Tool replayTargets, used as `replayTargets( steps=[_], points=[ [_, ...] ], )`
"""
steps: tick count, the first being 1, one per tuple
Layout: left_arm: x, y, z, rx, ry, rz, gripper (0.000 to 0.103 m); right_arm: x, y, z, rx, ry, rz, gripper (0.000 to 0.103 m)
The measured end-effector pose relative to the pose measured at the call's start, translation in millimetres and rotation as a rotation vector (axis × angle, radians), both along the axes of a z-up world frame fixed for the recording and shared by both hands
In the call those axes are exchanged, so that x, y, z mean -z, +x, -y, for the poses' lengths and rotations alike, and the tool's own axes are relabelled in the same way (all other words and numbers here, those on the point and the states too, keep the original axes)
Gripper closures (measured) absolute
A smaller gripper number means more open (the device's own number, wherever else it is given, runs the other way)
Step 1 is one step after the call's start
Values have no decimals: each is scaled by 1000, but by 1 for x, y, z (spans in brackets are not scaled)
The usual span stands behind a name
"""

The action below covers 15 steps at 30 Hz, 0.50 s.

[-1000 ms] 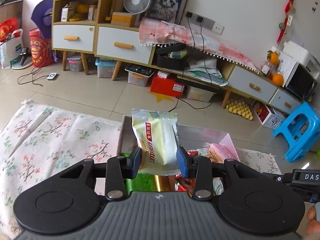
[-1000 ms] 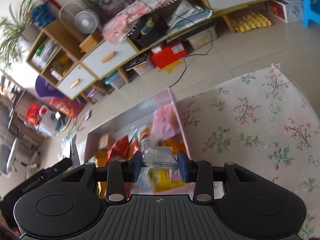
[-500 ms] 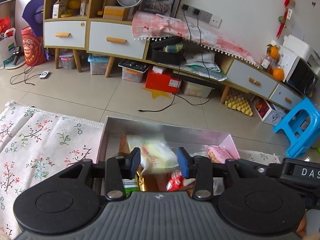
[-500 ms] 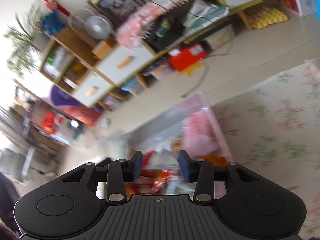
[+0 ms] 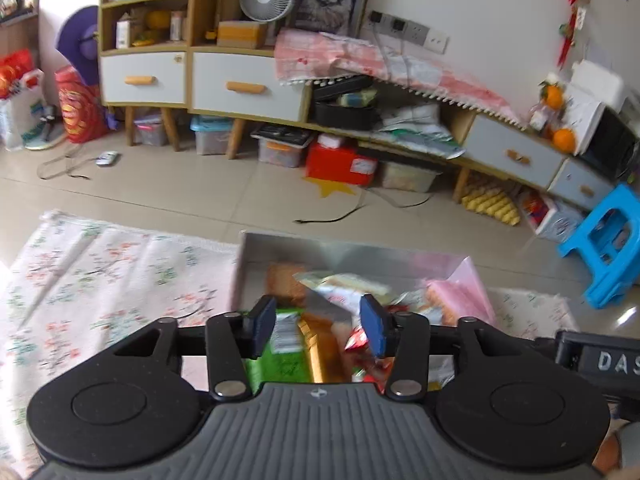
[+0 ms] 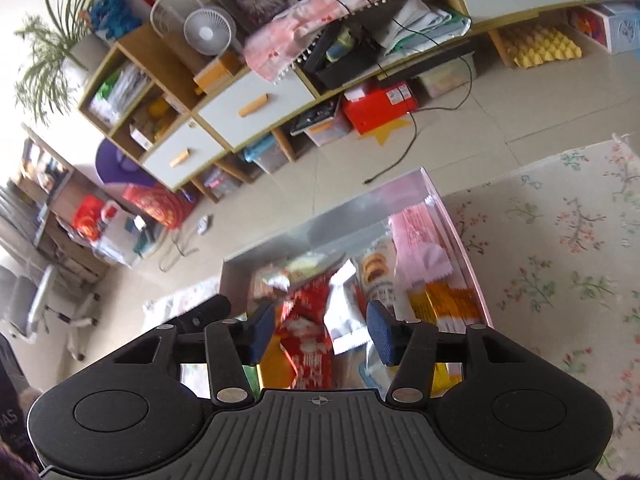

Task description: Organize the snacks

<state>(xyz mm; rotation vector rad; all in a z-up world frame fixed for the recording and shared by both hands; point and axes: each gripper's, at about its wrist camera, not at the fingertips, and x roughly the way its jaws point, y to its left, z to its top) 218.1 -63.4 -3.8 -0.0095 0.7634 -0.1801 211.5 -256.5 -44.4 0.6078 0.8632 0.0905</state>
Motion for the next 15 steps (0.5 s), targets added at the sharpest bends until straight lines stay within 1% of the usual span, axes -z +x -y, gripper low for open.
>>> replayTargets(
  steps=[2, 3, 6, 8, 12, 15],
  points=[
    [0, -9, 2, -33, 81, 2, 58, 2, -7, -6, -6, -44, -29, 45],
    [-1, -14, 2, -36, 100, 8, 58, 3, -11, -9, -12, -56, -38, 45],
    [-5, -27, -5, -57, 97, -10, 58, 1, -25, -14, -32, -86, -50, 45],
    [-8, -39, -11, -72, 88, -23, 58, -6, -38, -16, -41, -113, -44, 45],
    [-17, -67, -14, -76, 118, 6, 57, -26, -66, -17, -46, -180, -1, 45],
    [-23, -88, -16, -65, 114, 34, 55, -36, -91, -18, -49, -180, 19, 45]
  ],
)
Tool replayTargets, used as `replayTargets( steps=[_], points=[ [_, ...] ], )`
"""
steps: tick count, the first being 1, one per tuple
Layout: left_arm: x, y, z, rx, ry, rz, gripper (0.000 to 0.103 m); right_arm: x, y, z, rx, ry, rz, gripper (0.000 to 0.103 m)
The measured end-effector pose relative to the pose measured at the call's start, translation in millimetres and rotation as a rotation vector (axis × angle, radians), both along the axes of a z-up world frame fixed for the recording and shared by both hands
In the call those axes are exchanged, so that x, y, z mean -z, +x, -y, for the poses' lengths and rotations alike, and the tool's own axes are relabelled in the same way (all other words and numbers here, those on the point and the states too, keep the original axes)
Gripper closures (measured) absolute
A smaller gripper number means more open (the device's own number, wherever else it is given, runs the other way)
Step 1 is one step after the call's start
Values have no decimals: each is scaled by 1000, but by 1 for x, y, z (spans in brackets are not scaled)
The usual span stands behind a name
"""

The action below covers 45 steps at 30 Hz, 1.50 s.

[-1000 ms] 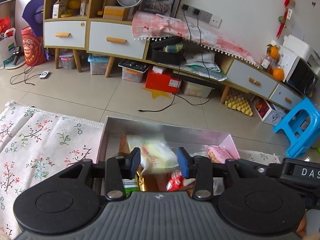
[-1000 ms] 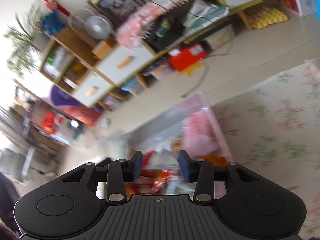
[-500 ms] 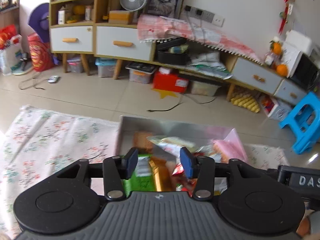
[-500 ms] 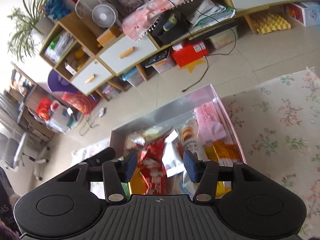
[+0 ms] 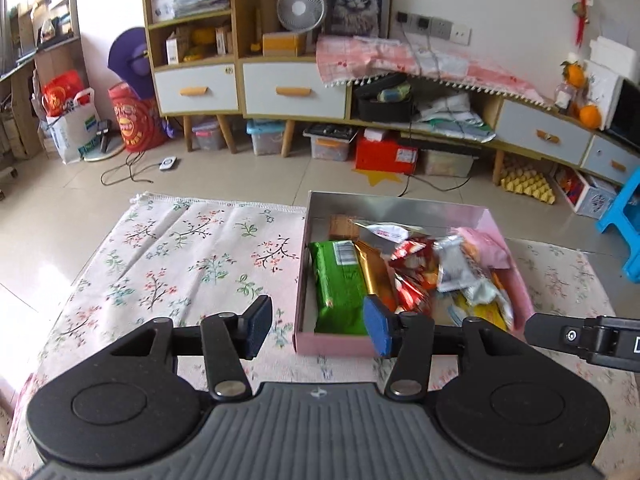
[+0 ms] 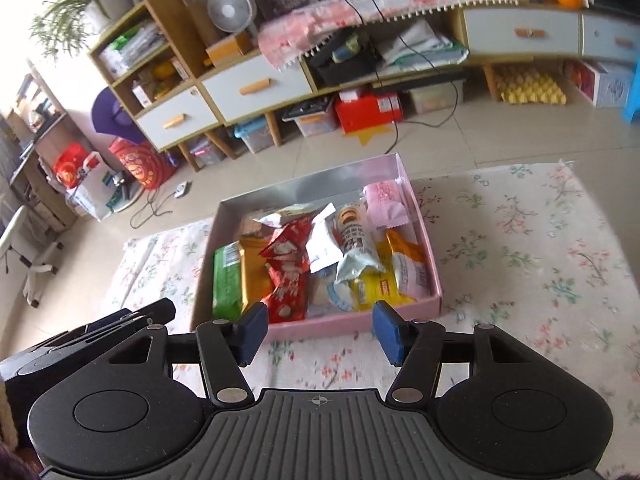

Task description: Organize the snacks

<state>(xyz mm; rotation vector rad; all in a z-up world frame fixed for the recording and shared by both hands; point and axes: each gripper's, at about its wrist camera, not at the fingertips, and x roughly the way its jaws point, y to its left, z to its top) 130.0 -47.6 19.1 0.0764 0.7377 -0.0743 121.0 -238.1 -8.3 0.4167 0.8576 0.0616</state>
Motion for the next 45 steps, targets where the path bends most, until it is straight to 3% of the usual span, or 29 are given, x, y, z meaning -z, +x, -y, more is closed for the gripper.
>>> replayTargets(
  steps=[7, 10, 16, 23, 28, 37, 45],
  points=[
    [0, -52, 2, 72, 15, 46, 52, -4, -62, -13, -32, 10, 48, 45],
    [5, -67, 1, 88, 34, 64, 51, 0, -82, -22, -43, -35, 58, 41],
    [22, -80, -4, 108, 26, 11, 50, 10, -113, -32, -44, -127, 81, 41],
    [25, -81, -5, 94, 27, 17, 45, 22, -117, -41, -36, -204, 76, 37],
    [28, -88, -3, 97, 33, 30, 32, 28, -118, -51, -42, -254, 78, 19],
    [30, -89, -7, 65, 33, 2, 28, 28, -122, -59, 8, -351, 98, 13],
    [32, -87, -7, 46, 38, 0, 19, 29, -120, -55, 37, -345, 73, 11]
  ],
)
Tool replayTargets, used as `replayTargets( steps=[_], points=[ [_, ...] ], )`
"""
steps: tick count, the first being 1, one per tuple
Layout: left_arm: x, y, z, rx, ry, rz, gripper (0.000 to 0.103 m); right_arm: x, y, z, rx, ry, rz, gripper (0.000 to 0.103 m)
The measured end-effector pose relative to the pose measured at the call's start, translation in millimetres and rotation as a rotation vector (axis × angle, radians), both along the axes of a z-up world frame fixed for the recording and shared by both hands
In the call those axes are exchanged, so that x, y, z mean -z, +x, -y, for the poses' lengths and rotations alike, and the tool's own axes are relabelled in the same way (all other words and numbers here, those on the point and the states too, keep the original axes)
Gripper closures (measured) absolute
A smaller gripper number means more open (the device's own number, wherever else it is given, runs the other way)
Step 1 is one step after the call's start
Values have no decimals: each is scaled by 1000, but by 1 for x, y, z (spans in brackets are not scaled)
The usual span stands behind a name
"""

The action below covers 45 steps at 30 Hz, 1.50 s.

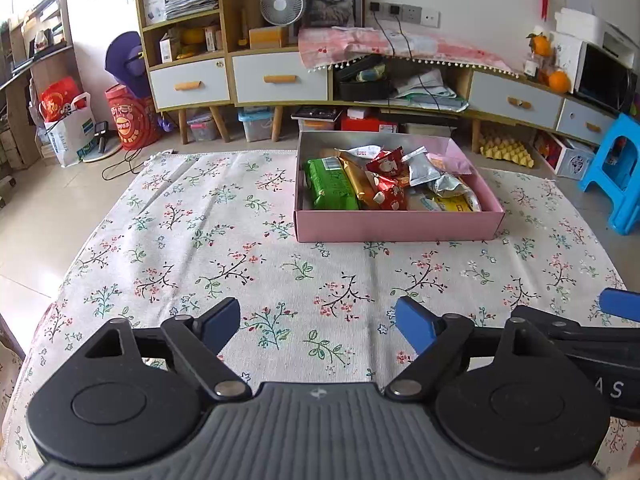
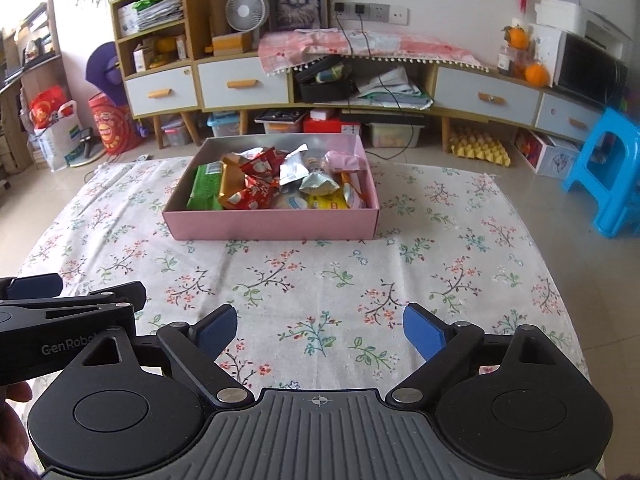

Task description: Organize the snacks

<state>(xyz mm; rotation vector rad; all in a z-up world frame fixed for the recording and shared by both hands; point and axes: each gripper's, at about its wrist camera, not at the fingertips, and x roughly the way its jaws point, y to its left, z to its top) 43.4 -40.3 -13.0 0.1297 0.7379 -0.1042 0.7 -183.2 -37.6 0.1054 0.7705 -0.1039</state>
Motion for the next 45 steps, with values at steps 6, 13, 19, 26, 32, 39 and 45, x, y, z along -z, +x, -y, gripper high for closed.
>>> replayTargets(
  steps=[6, 13, 19, 26, 32, 39, 45],
  points=[
    [0, 0, -2, -10, 2, -4, 13, 0, 0, 0, 4, -13, -3, 11],
    [-2, 2, -3, -13, 15, 4, 11, 1, 0, 0, 10, -7, 2, 10],
    [-1, 5, -5, -22, 14, -15, 8, 1, -1, -1, 13, -17, 8, 9],
    [-2, 5, -5, -22, 27, -7, 6, 1, 0, -2, 17, -20, 8, 8],
    [0, 7, -6, -23, 22, -23, 5, 3, 1, -1, 19, -27, 4, 8],
    [0, 8, -6, -24, 26, -25, 5, 3, 1, -1, 19, -28, 4, 8],
    [0, 8, -6, -27, 32, -27, 4, 3, 1, -1, 21, -28, 3, 8]
  ],
)
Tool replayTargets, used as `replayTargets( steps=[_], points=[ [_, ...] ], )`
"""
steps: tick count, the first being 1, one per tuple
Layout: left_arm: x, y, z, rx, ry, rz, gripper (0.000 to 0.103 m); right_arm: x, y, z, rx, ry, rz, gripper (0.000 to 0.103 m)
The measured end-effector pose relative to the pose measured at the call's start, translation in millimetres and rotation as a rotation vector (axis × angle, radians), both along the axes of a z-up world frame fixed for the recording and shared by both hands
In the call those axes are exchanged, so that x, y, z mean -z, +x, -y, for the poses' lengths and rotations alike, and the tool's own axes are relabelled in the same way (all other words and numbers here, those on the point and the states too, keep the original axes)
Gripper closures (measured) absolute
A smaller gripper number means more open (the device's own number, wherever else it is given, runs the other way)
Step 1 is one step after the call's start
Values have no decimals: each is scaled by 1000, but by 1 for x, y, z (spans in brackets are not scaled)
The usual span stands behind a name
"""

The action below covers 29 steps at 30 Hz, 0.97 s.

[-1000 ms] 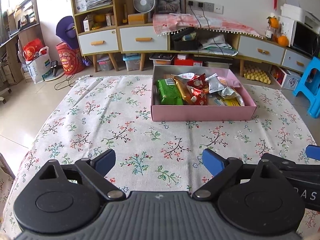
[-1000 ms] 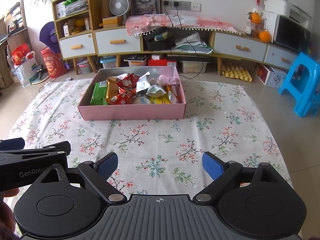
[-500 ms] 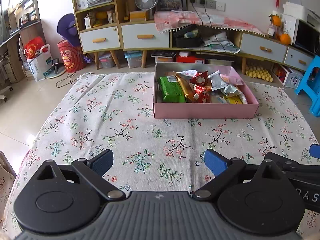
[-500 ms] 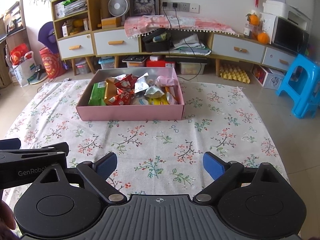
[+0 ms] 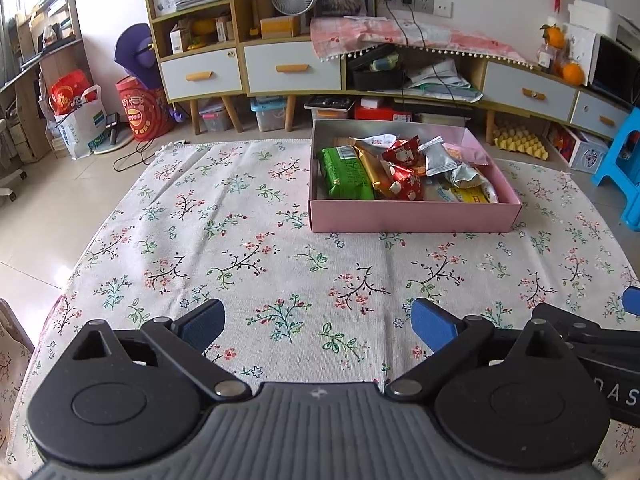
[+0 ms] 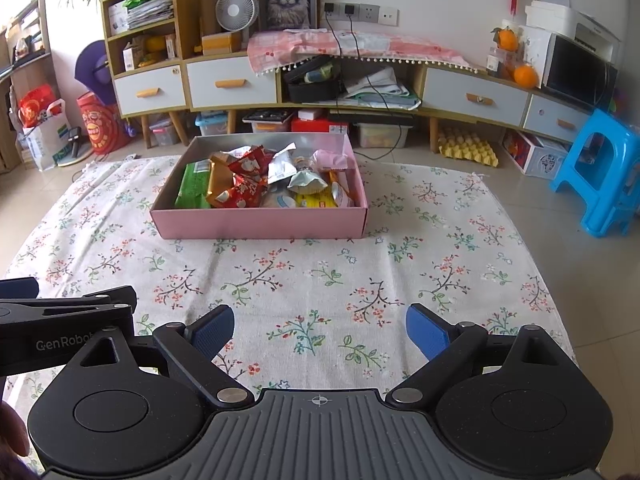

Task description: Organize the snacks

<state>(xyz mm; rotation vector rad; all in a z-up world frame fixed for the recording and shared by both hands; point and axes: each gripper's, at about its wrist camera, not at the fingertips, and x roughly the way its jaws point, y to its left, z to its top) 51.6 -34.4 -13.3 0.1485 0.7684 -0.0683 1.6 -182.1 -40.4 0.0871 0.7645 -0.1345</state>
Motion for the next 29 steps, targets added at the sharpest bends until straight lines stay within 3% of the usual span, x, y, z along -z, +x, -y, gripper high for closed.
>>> replayTargets(
  steps=[29],
  points=[
    [2, 0, -2, 3, 14, 1, 3, 3, 0, 1, 3, -5, -6, 8]
  ],
)
